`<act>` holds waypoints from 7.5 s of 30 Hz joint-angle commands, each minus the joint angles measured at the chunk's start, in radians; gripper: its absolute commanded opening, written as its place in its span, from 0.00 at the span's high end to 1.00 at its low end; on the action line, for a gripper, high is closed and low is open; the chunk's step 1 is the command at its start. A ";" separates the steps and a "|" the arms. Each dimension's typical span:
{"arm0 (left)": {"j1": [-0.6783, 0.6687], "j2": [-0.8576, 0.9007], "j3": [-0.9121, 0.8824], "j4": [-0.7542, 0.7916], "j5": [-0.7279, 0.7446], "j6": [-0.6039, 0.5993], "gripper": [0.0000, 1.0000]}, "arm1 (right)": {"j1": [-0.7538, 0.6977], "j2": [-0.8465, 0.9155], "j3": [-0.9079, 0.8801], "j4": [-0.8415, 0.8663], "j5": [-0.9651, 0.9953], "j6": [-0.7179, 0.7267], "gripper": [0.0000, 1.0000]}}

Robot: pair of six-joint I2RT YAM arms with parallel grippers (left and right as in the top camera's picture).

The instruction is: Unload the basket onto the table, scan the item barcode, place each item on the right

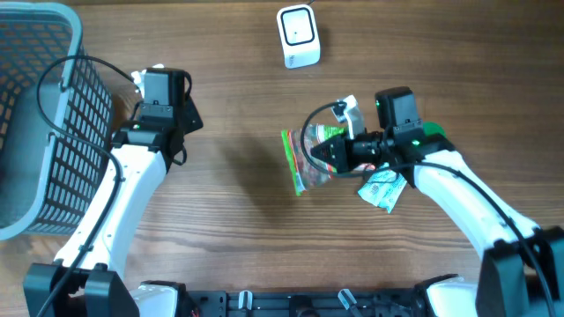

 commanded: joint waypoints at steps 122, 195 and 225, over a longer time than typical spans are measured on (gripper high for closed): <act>0.073 0.007 0.007 0.005 -0.021 0.056 0.00 | 0.031 0.245 0.788 -0.961 0.838 -0.007 0.08; 0.073 0.007 0.007 0.005 -0.021 0.056 0.00 | 0.135 -0.394 0.787 -0.577 1.071 0.198 0.00; 0.073 0.007 0.007 0.005 -0.021 0.056 0.00 | -0.277 -1.503 -0.657 0.640 0.682 0.051 0.00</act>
